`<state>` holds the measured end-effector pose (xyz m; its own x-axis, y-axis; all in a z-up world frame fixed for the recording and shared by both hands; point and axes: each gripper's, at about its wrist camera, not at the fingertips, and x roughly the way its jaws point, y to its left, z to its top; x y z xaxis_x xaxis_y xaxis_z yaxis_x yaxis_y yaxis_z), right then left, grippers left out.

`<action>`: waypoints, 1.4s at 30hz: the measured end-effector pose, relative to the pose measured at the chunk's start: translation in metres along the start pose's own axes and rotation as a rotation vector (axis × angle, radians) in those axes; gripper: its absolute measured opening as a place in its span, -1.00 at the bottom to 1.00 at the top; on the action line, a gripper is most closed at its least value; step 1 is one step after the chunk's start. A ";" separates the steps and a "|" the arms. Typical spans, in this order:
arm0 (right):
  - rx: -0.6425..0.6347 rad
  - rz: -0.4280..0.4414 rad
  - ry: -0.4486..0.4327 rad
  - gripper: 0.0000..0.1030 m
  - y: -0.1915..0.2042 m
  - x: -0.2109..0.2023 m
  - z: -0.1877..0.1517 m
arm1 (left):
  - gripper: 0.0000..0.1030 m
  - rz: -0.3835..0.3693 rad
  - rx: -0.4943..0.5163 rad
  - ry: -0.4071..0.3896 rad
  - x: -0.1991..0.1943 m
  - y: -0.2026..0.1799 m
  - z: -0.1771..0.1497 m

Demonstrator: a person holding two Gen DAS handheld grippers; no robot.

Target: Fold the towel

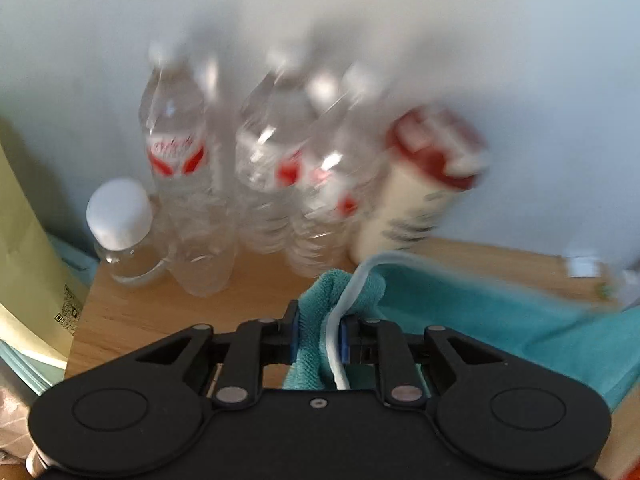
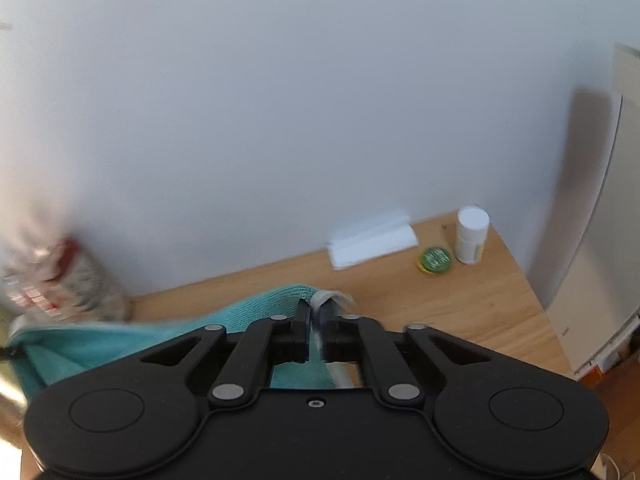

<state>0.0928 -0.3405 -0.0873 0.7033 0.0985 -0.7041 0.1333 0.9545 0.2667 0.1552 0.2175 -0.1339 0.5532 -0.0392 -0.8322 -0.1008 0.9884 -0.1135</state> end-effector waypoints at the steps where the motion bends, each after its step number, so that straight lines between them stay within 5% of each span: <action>1: -0.024 -0.025 0.018 -0.65 0.000 0.014 -0.002 | -0.07 0.013 0.001 0.004 0.007 0.000 -0.002; 3: -0.062 -0.074 0.060 -0.45 0.001 0.033 -0.008 | -0.05 0.033 0.011 0.012 0.011 -0.002 -0.005; 7: -0.078 -0.073 0.139 -0.38 -0.001 0.042 -0.024 | 0.26 0.056 0.039 0.016 0.005 -0.004 -0.016; 16: -0.145 -0.108 0.353 -0.36 0.002 0.051 -0.098 | 0.47 0.085 0.015 0.061 -0.014 0.017 -0.054; 26: -0.087 -0.169 0.397 -0.36 -0.010 0.051 -0.123 | 0.69 0.115 -0.005 0.153 -0.020 0.022 -0.116; 34: -0.139 -0.198 0.411 -0.37 0.004 0.062 -0.130 | 0.67 0.094 -0.027 0.156 -0.011 0.024 -0.121; 36: -0.152 -0.194 0.411 -0.38 0.004 0.061 -0.130 | 0.53 0.089 -0.031 0.148 -0.008 0.024 -0.121; 42: -0.201 -0.222 0.428 -0.52 0.008 0.061 -0.129 | -0.46 0.106 -0.019 0.162 0.002 0.016 -0.123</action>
<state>0.0467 -0.2903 -0.2128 0.3190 -0.0461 -0.9466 0.0801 0.9966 -0.0215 0.0531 0.2153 -0.2036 0.3986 0.0406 -0.9162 -0.1681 0.9853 -0.0295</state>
